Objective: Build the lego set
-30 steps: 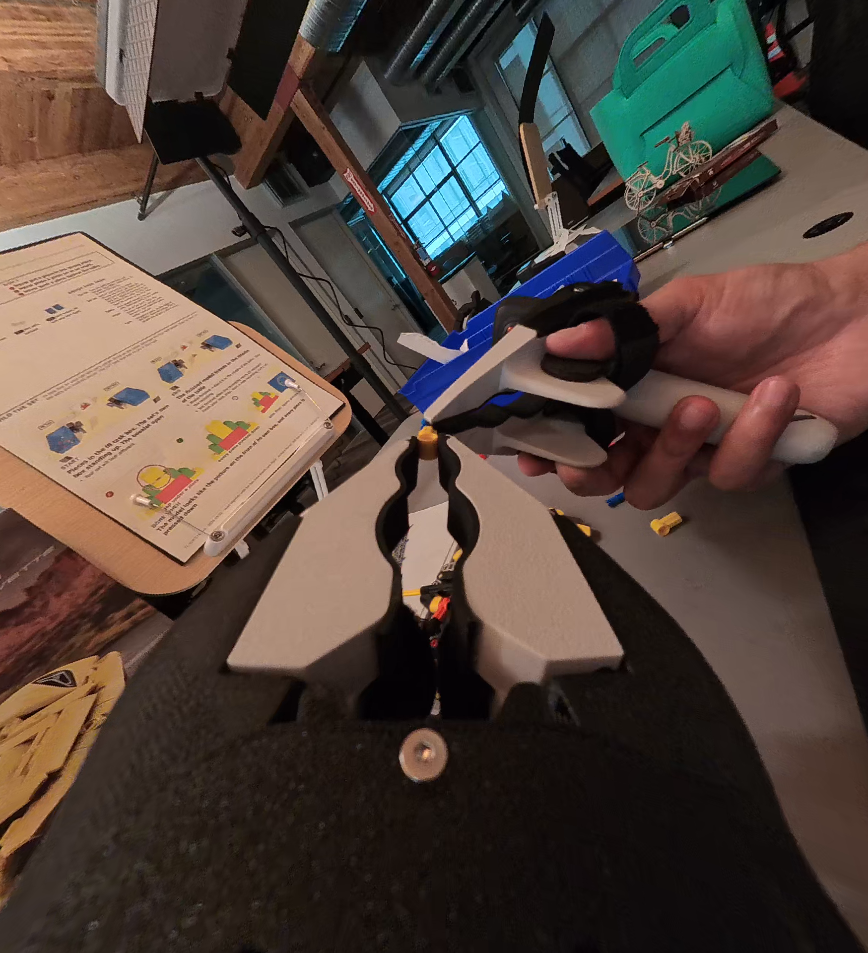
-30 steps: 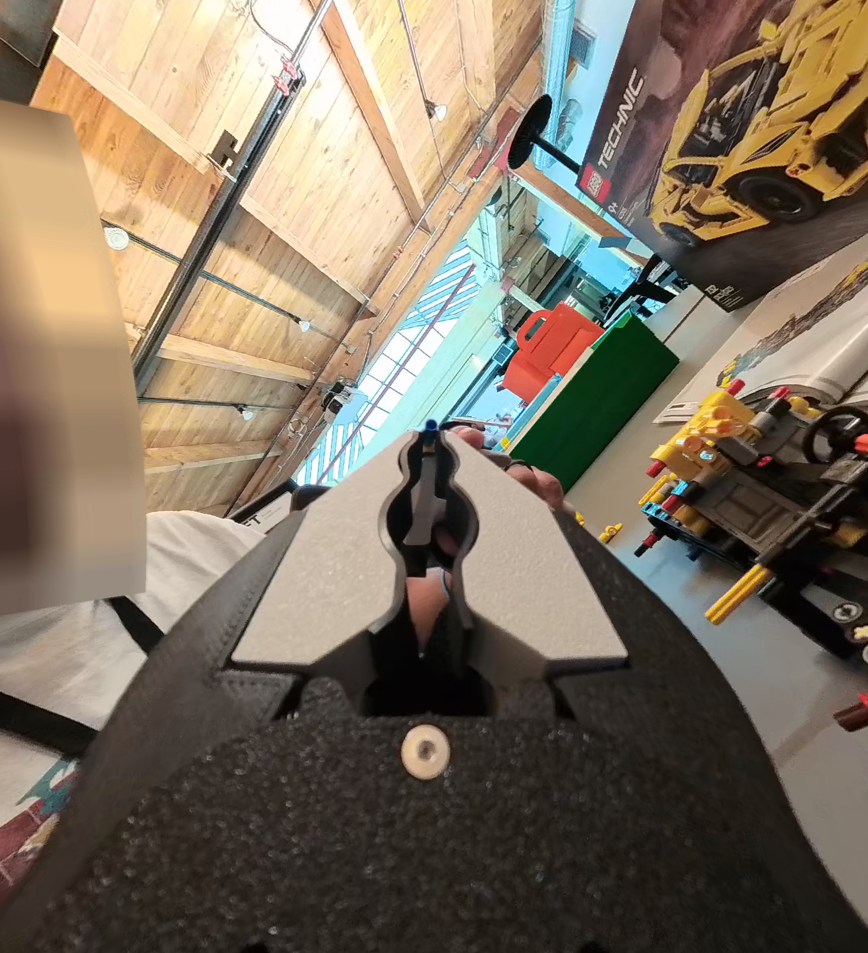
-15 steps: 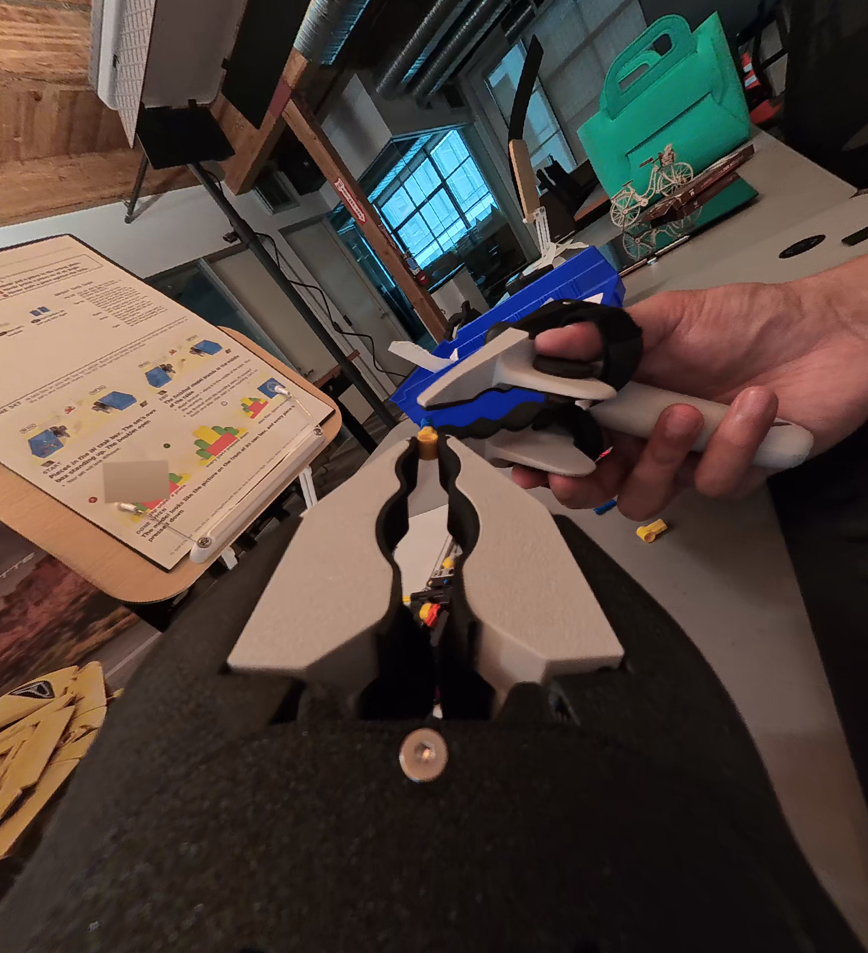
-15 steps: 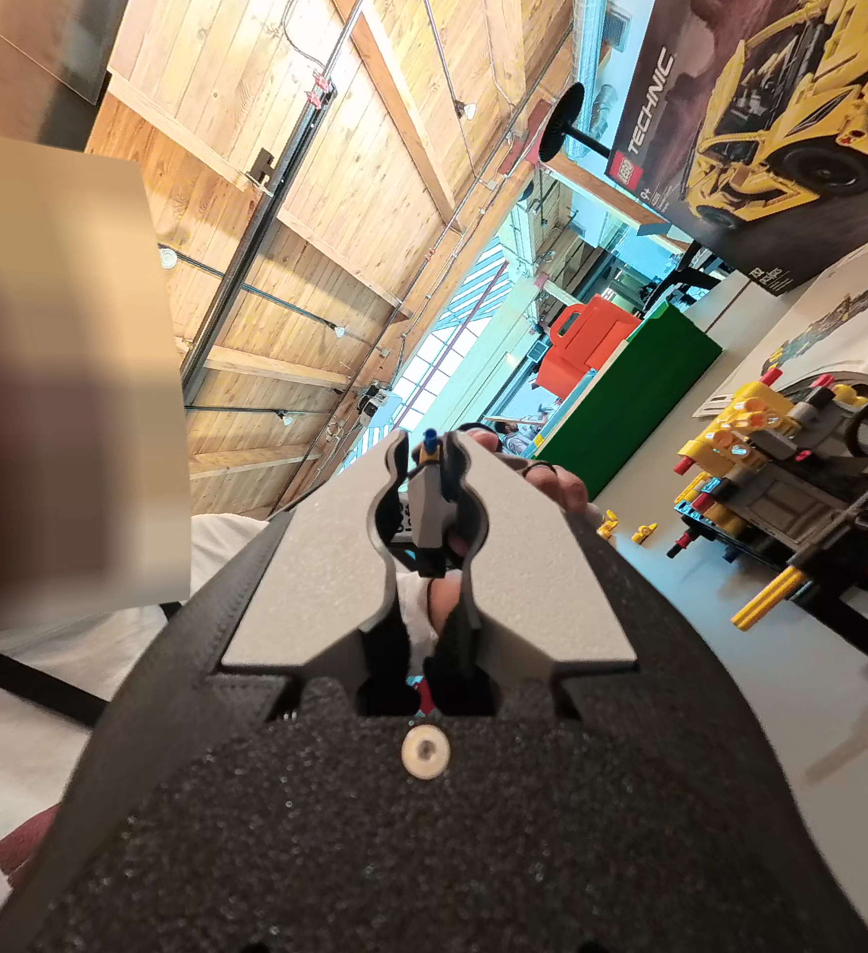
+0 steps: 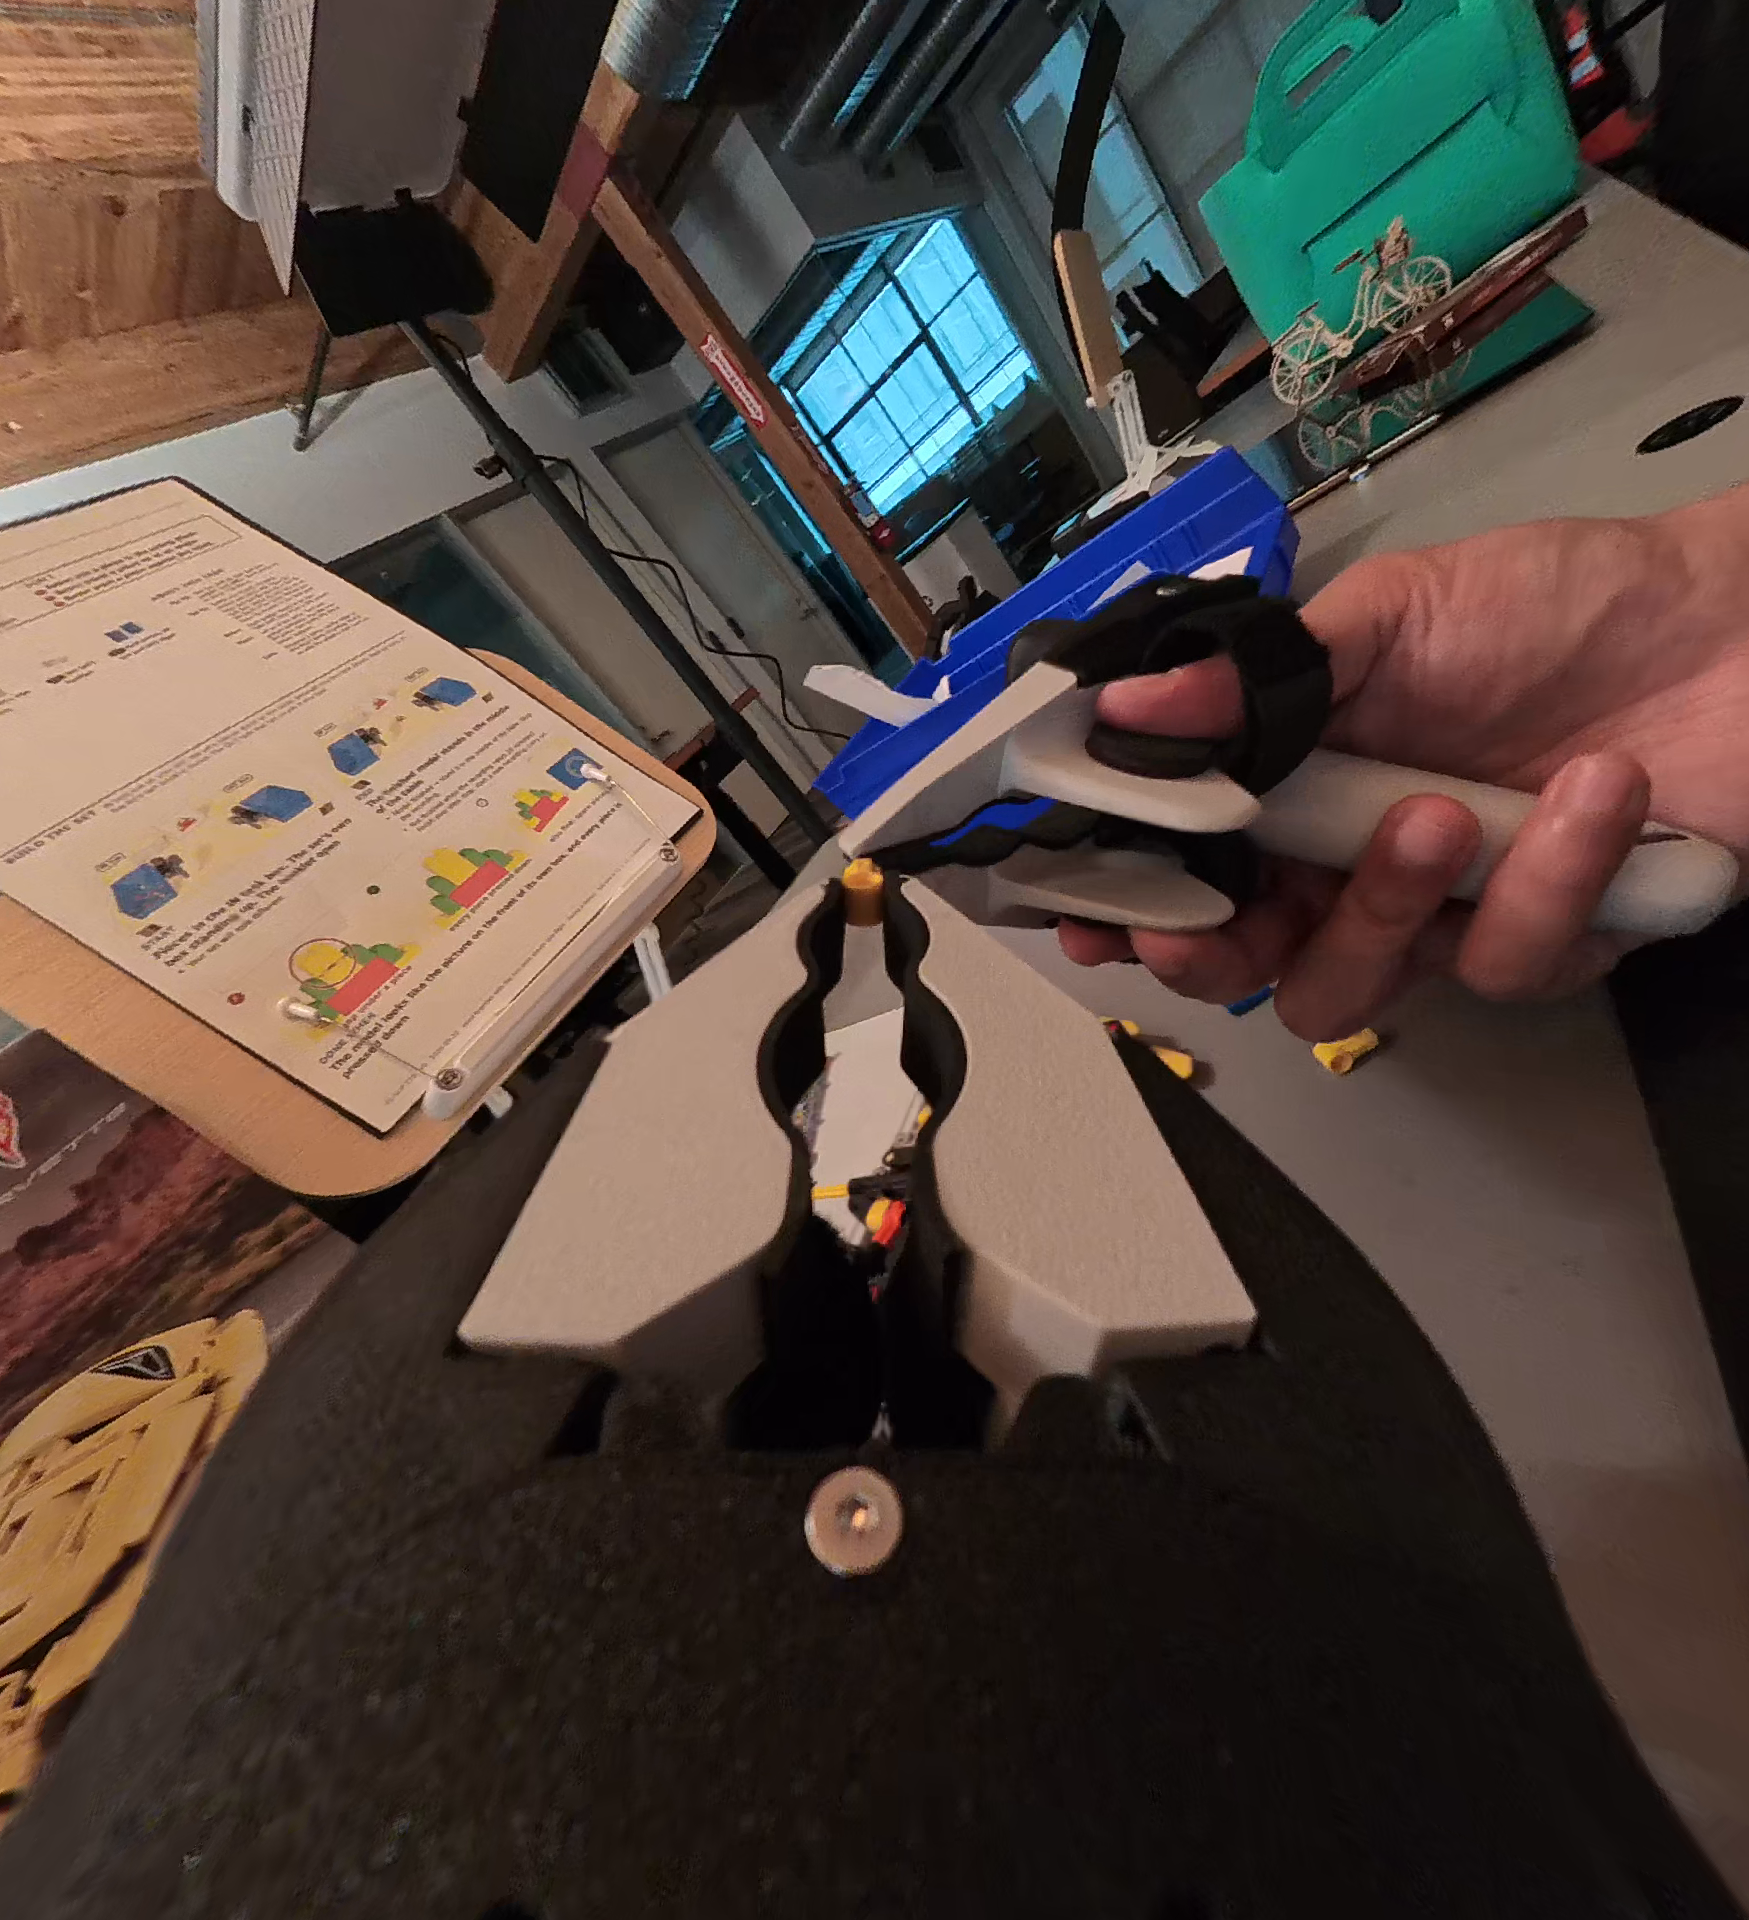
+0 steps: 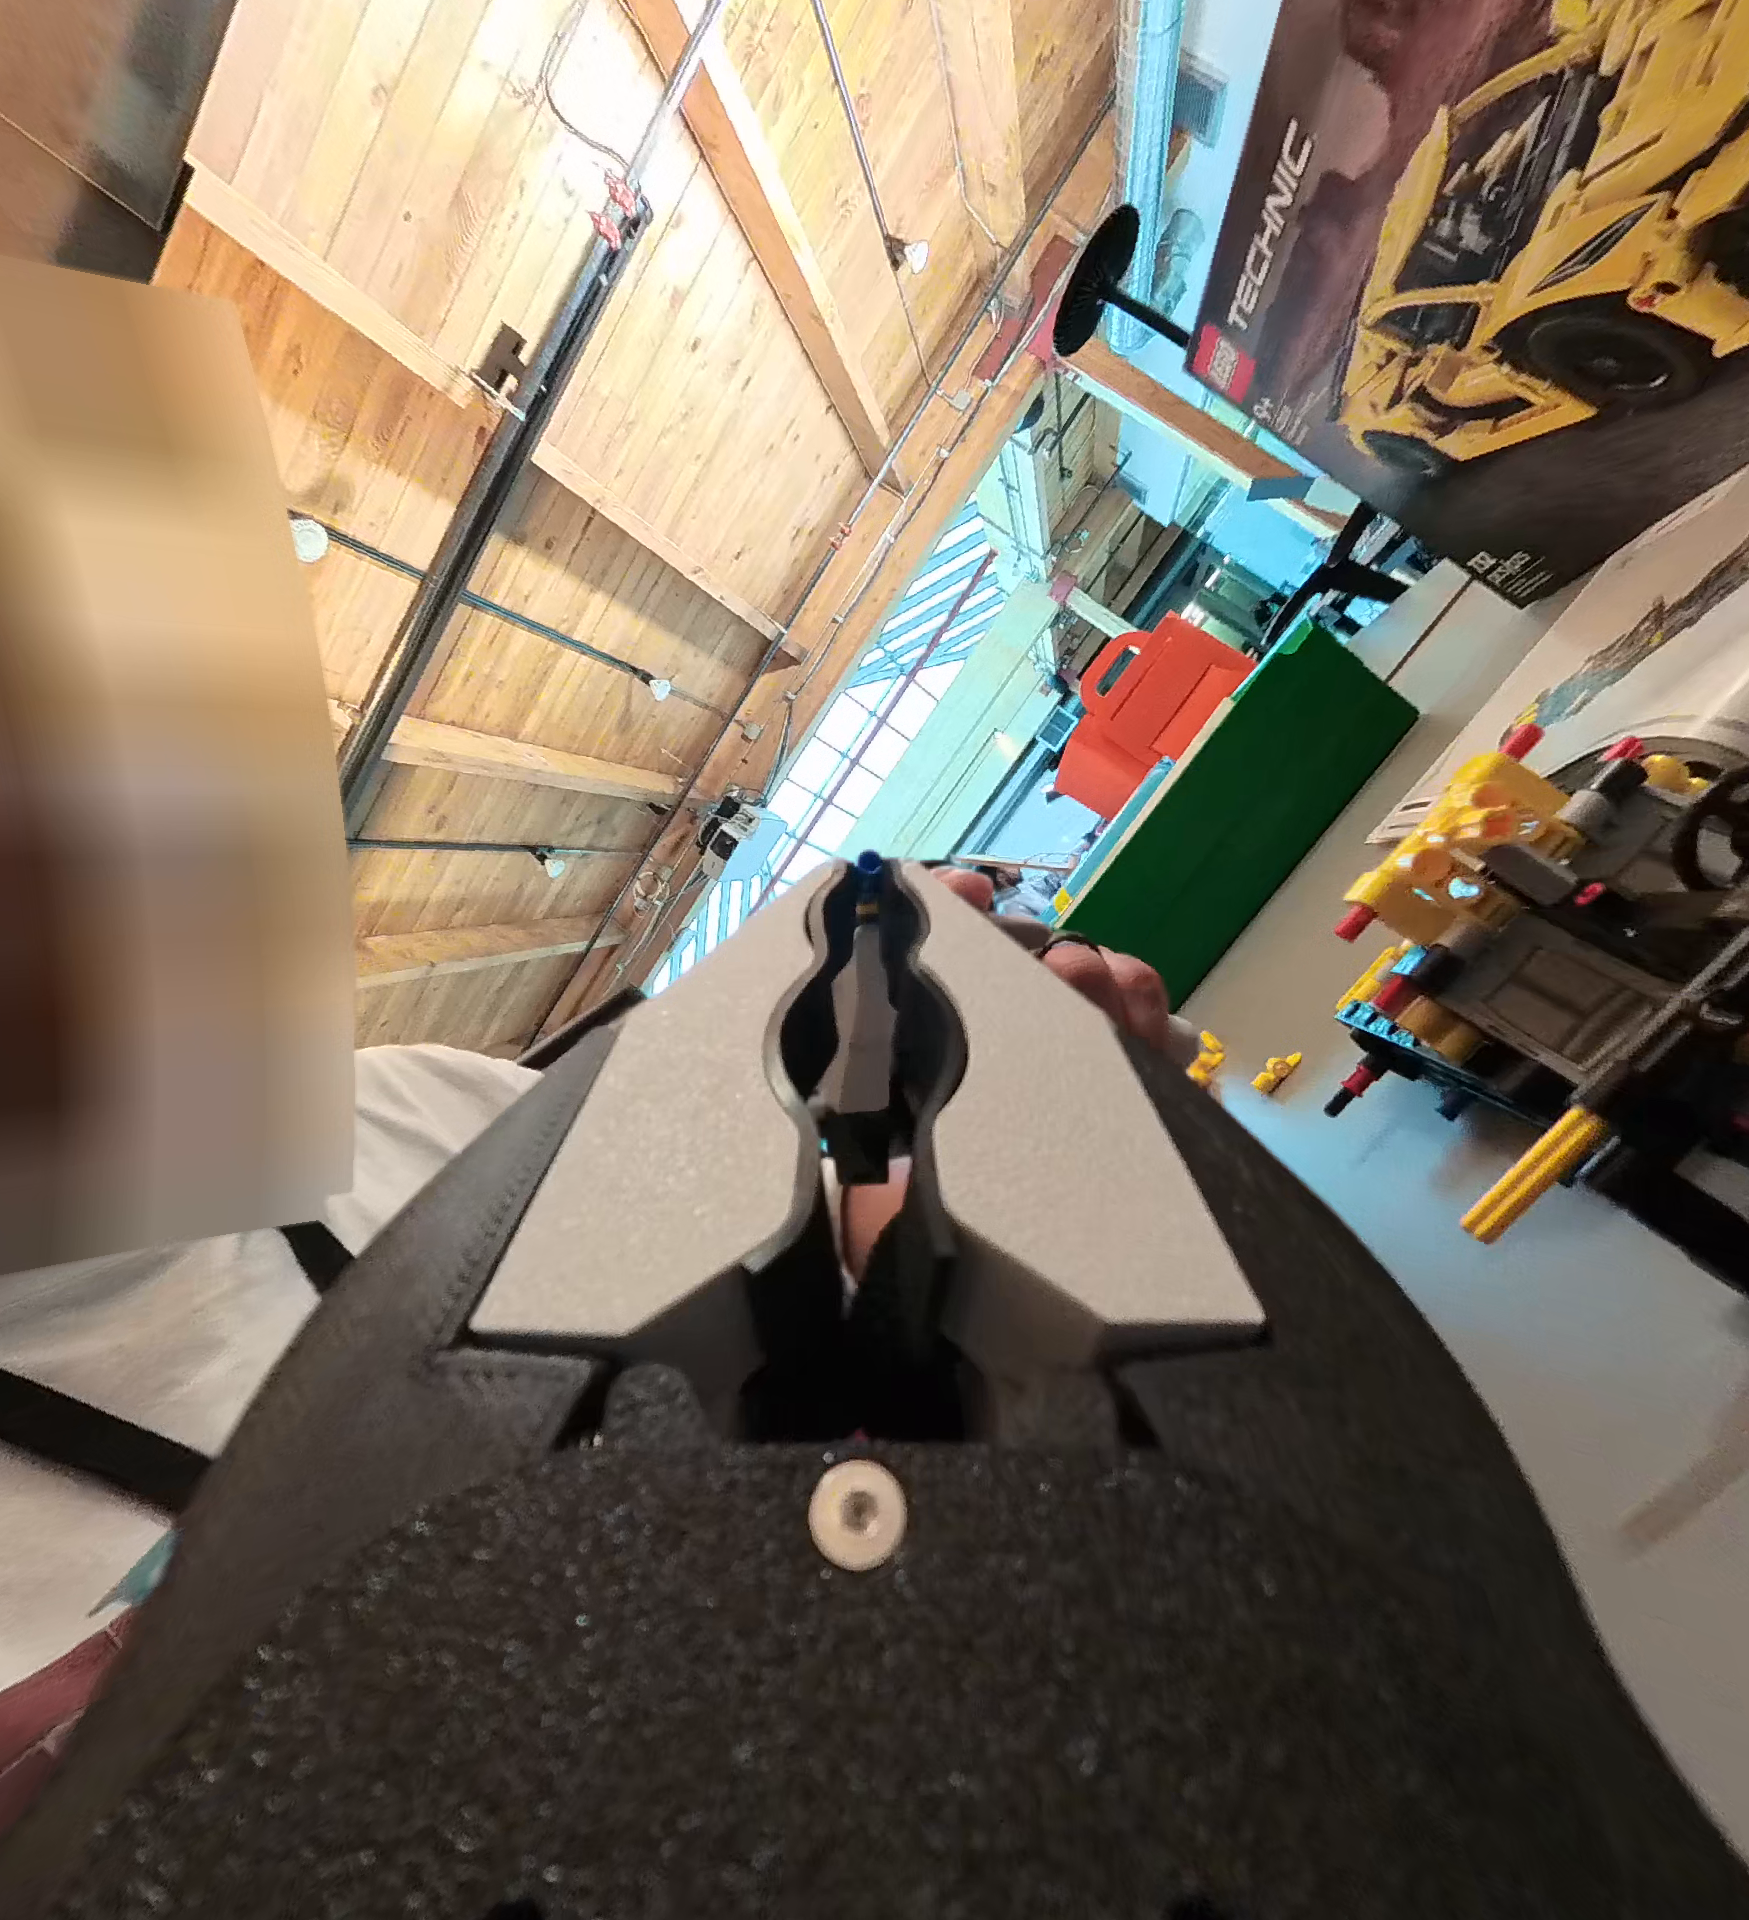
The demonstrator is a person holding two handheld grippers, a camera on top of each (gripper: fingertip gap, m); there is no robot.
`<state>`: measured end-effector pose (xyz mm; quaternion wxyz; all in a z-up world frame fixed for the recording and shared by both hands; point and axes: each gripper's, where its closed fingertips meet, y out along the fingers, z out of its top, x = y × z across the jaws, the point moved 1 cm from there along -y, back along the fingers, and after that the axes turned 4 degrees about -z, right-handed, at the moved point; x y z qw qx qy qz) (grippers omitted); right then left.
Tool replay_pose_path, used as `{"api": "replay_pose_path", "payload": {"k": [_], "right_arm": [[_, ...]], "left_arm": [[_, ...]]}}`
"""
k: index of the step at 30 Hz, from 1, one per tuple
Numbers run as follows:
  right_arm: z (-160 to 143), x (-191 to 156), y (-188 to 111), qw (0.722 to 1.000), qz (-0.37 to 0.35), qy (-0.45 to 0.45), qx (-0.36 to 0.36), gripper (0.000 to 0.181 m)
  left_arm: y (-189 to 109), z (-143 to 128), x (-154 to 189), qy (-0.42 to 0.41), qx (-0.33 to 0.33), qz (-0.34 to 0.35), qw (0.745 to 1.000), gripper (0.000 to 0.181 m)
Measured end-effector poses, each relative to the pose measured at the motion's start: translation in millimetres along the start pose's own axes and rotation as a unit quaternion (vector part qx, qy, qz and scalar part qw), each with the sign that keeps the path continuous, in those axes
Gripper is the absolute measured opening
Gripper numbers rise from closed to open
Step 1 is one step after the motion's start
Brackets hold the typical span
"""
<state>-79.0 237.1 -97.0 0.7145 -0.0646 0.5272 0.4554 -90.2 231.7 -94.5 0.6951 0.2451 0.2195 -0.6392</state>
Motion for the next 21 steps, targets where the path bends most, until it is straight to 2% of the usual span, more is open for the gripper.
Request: {"api": "replay_pose_path", "payload": {"k": [9, 14, 21], "right_arm": [[4, 4, -1, 1.0, 0.001, 0.014, -0.003, 0.008], [10, 4, -5, 1.0, 0.006, 0.025, 0.012, 0.006], [6, 5, -3, 1.0, -0.002, 0.017, -0.002, 0.003]], "left_arm": [[2, -5, 0, -0.014, -0.008, -0.01, 1.0, 0.007], [1, -3, 1, -0.008, -0.007, -0.01, 1.0, 0.007], [2, -4, 2, -0.004, -0.011, -0.008, 1.0, 0.007]]}}
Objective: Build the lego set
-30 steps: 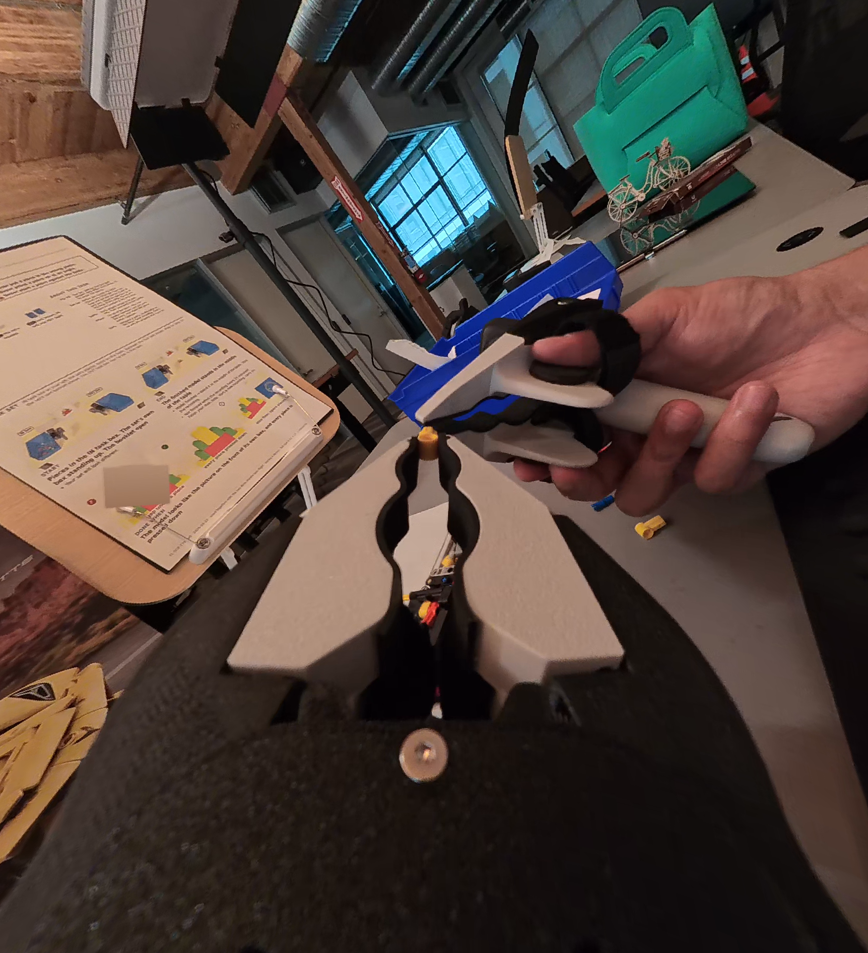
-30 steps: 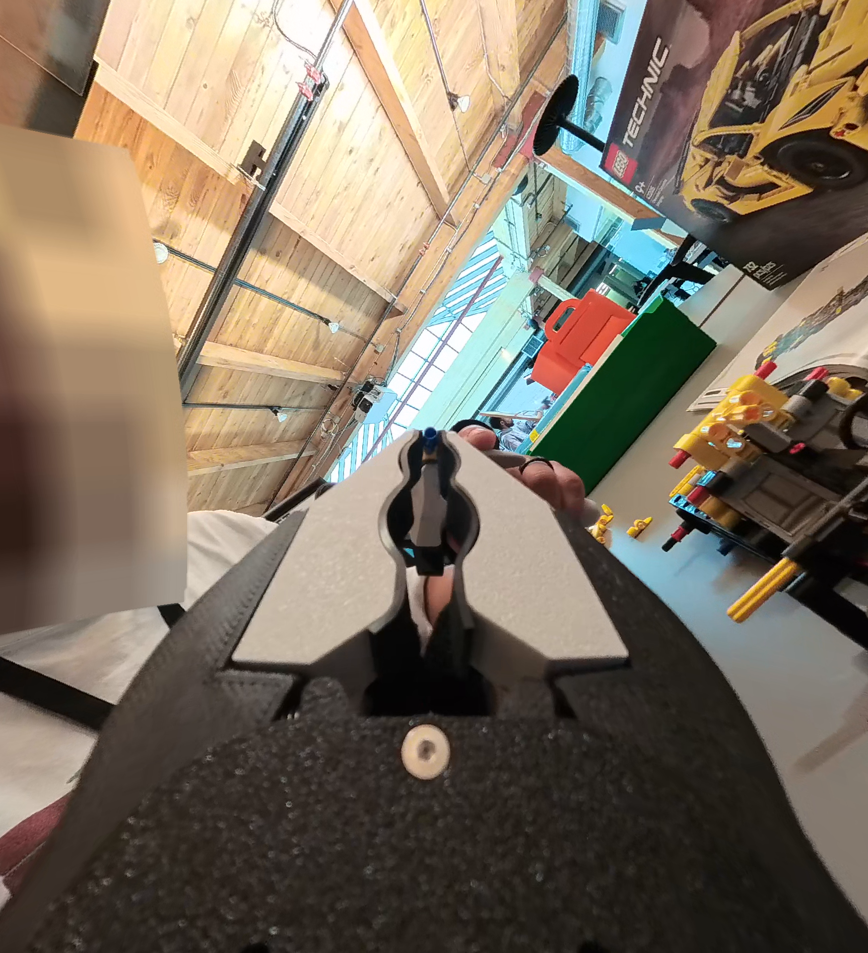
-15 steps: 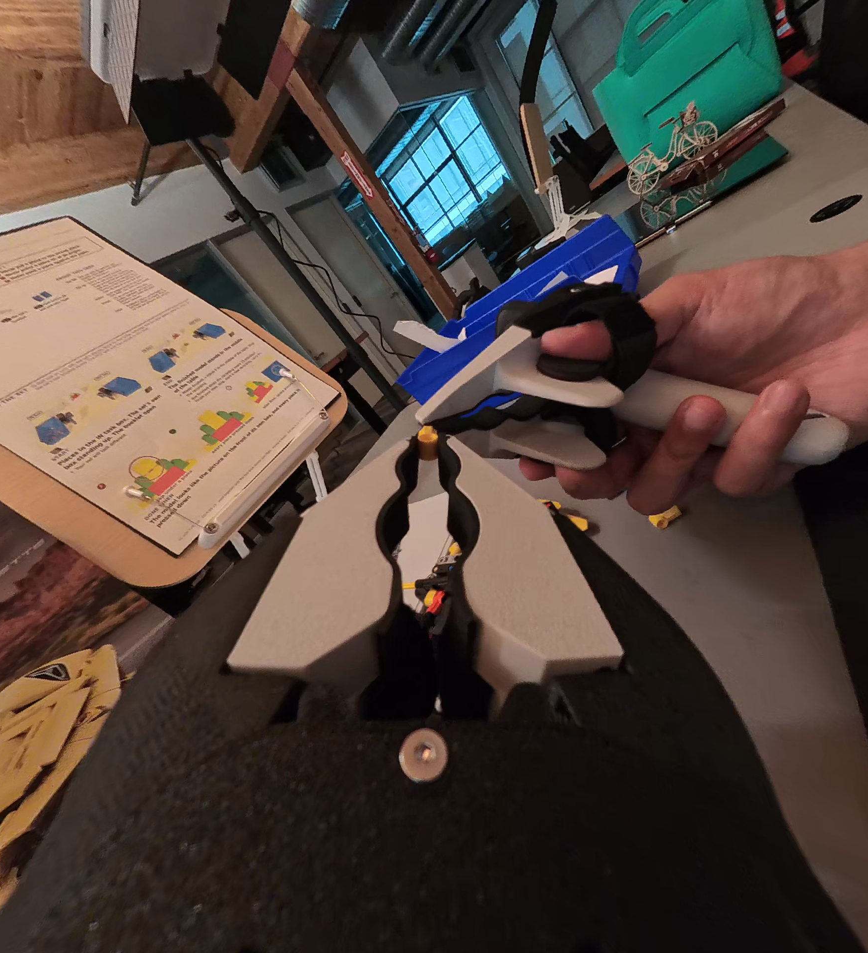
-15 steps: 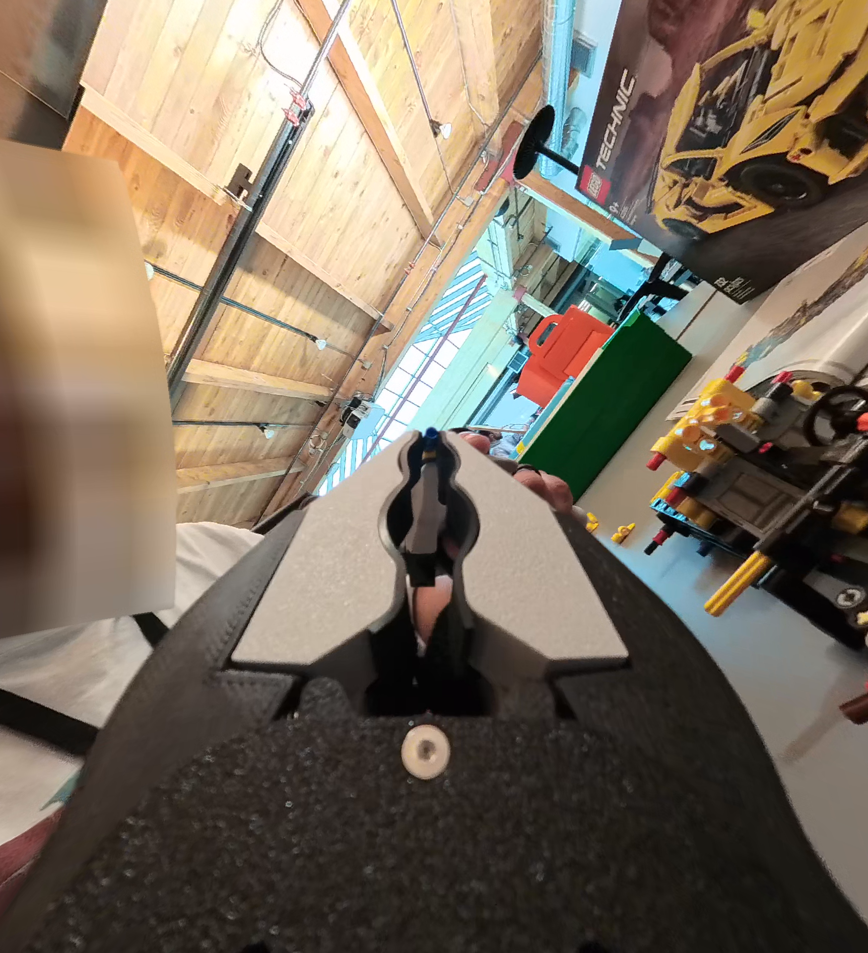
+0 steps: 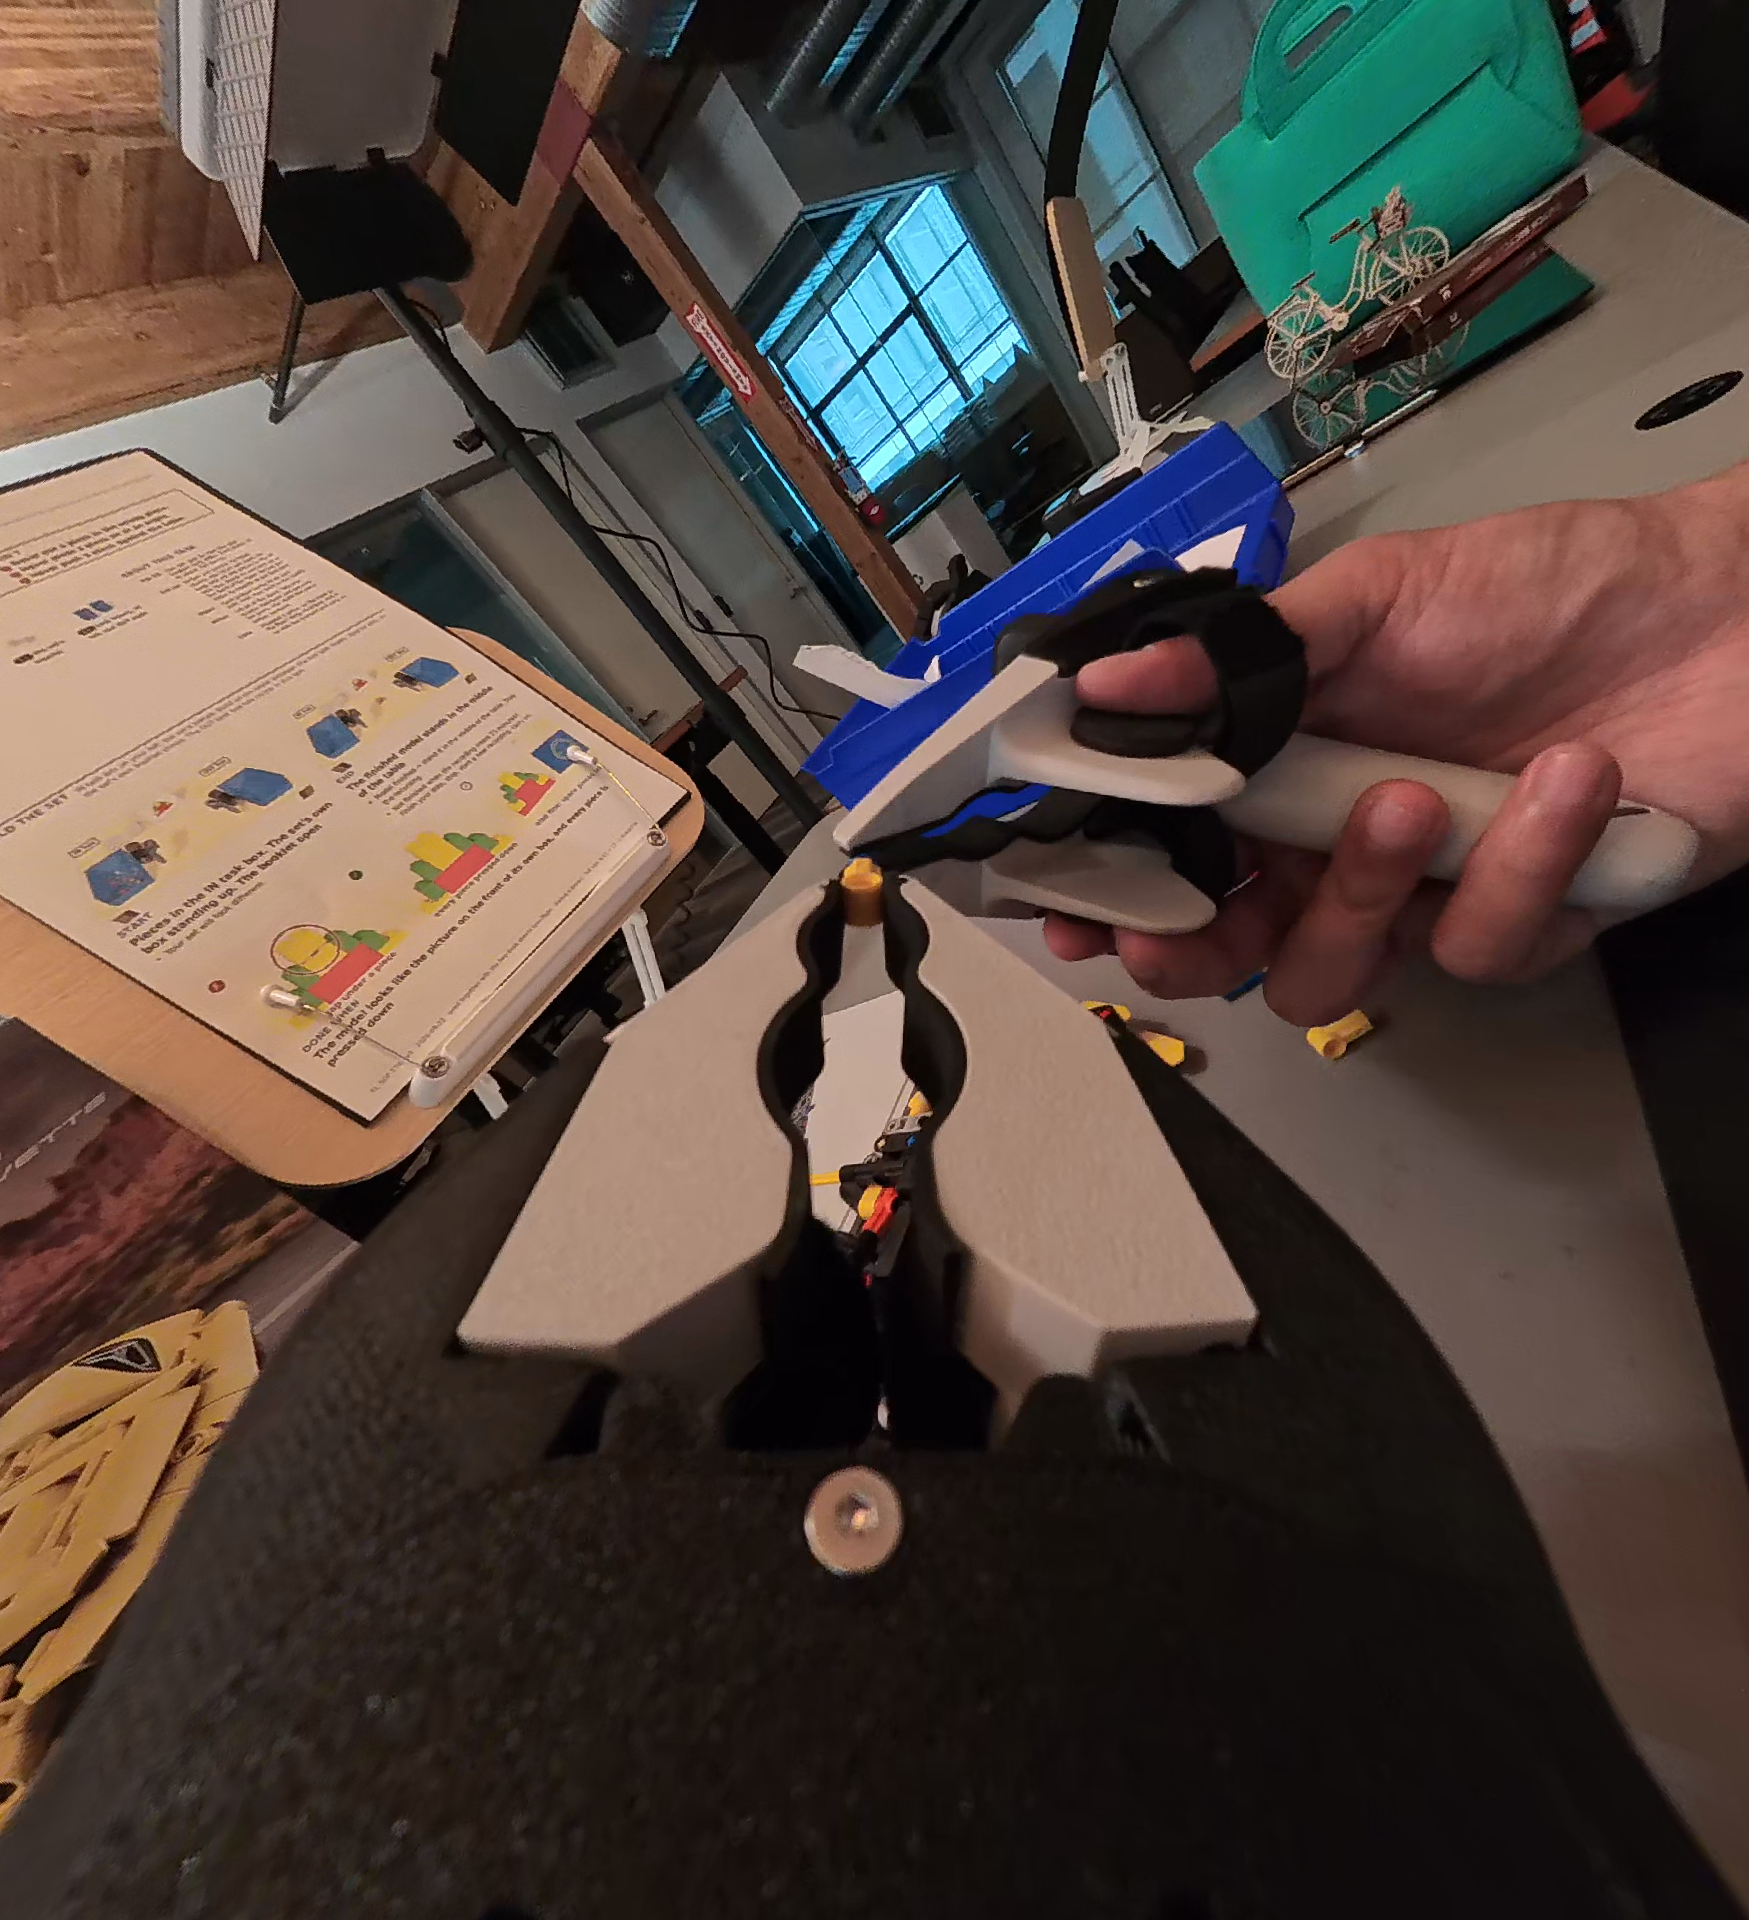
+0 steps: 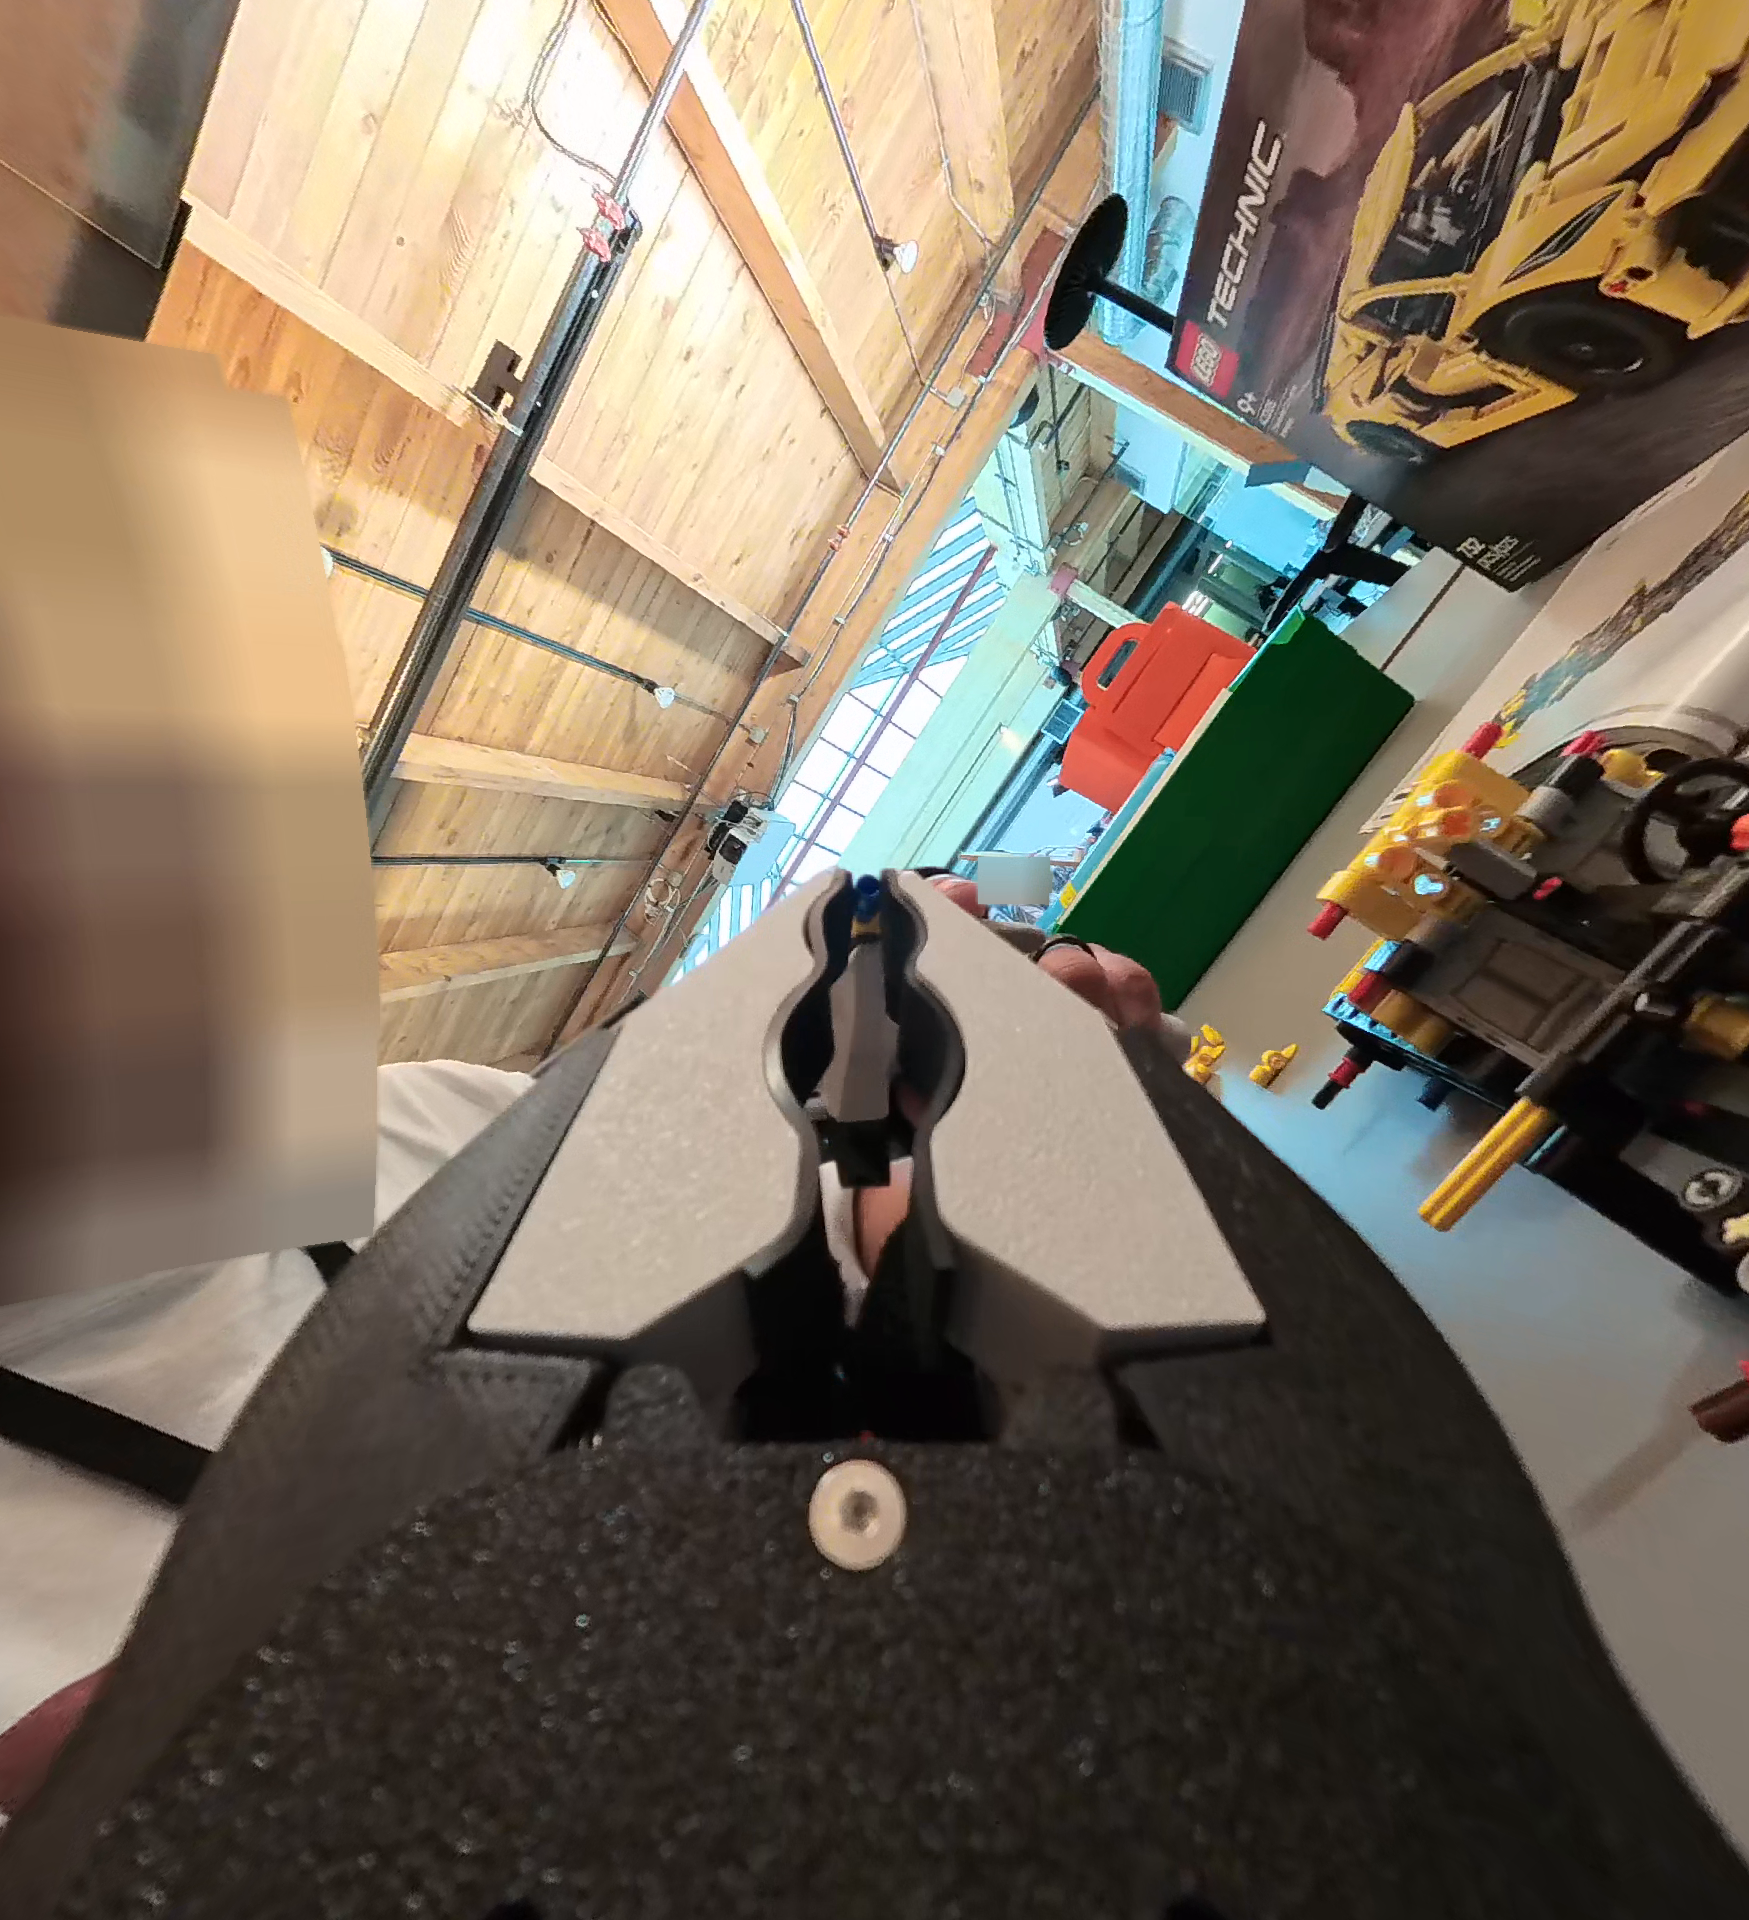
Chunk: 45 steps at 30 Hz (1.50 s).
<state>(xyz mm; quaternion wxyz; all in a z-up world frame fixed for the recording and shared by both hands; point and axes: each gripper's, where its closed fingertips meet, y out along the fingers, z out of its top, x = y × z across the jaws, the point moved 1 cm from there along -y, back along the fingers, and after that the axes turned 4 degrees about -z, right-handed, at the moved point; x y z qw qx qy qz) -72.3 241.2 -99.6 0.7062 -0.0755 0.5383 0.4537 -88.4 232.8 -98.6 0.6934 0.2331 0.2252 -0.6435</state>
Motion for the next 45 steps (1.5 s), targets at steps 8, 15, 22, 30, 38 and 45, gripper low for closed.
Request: {"api": "replay_pose_path", "payload": {"k": [8, 15, 22, 30, 38, 45], "right_arm": [[0, -1, -1, 1.0, -0.004, -0.006, 0.002, 0.002], [-3, 0, 0, 0.999, -0.027, -0.037, -0.003, 0.003], [-6, 0, 1, 0.999, -0.03, -0.039, -0.007, 0.003], [-4, 13, -5, 0.989, -0.106, -0.093, -0.036, 0.003], [-20, 60, -71, 0.864, -0.351, -0.228, -0.279, 0.003], [-55, 83, -79, 0.781, -0.373, -0.322, -0.385, 0.004]], "left_arm": [[0, 0, 0, 0.002, 0.001, 0.004, 1.0, 0.007], [0, -3, 1, 0.003, -0.003, 0.004, 1.0, 0.007], [0, -3, 1, 0.002, -0.004, 0.004, 1.0, 0.007], [4, -19, 7, -0.065, -0.035, -0.058, 0.996, 0.007], [9, -41, 34, -0.13, -0.095, -0.151, 0.975, 0.011], [10, -61, 36, -0.169, -0.138, -0.156, 0.963, 0.011]]}}
